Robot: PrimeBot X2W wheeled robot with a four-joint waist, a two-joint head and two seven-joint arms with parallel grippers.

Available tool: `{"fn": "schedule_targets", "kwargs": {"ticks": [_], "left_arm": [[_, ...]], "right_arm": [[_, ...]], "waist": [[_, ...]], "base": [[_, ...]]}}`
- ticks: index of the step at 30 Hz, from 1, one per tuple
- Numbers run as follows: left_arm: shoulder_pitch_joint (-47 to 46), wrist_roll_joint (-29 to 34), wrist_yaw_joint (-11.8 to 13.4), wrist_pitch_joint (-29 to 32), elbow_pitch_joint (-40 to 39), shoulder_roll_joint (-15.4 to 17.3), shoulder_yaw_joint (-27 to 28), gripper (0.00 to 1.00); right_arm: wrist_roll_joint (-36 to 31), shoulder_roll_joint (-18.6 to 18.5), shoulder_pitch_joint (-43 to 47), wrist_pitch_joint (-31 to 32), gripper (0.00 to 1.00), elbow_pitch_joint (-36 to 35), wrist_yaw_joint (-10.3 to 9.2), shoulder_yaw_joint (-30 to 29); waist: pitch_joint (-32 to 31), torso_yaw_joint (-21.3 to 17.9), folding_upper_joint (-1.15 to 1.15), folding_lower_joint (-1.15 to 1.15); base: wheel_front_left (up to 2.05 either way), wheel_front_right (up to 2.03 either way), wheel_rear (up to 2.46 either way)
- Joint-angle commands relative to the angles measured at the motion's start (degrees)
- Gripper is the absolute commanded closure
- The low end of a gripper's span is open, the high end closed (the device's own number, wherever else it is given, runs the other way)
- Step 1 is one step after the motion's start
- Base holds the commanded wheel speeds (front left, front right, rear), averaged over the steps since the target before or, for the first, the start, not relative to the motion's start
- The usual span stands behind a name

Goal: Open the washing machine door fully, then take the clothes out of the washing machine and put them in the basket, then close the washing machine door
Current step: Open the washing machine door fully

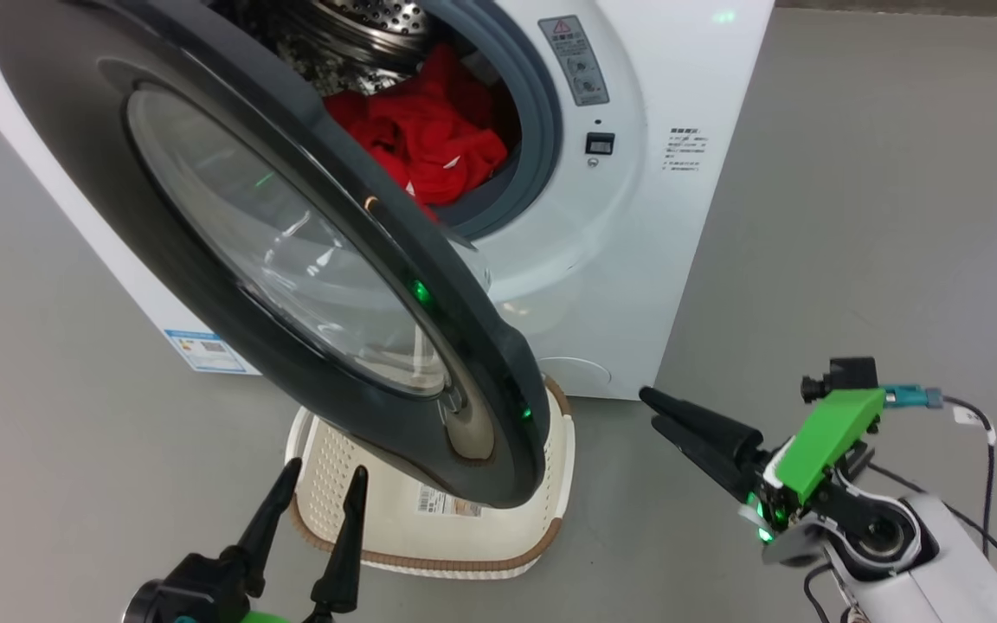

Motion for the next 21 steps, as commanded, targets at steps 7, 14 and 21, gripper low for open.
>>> {"fn": "schedule_targets", "kwargs": {"ticks": [7, 14, 21], "left_arm": [[0.3, 1.0, -0.3, -0.7, -1.2, 0.6, 2.5, 0.00], [0.6, 0.9, -0.3, -0.7, -1.0, 0.6, 3.0, 0.00], [0.9, 0.9, -0.3, -0.7, -0.8, 0.6, 3.4, 0.00]], "right_arm": [[-4.4, -2.3, 4.4, -3.9, 0.00, -1.7, 0.02, 1.9], [-6.9, -3.5, 8.7, -9.3, 0.00, -2.2, 0.02, 2.7], [-13.6, -6.6, 11.2, -18.0, 0.00, -3.9, 0.02, 7.3]], "waist": [[-0.9, -1.5, 0.00, 0.00], [-1.2, -2.2, 0.00, 0.00], [-1.3, -2.8, 0.00, 0.00]], "base": [[0.00, 0.00, 0.00], [0.00, 0.00, 0.00], [0.00, 0.00, 0.00]]}}
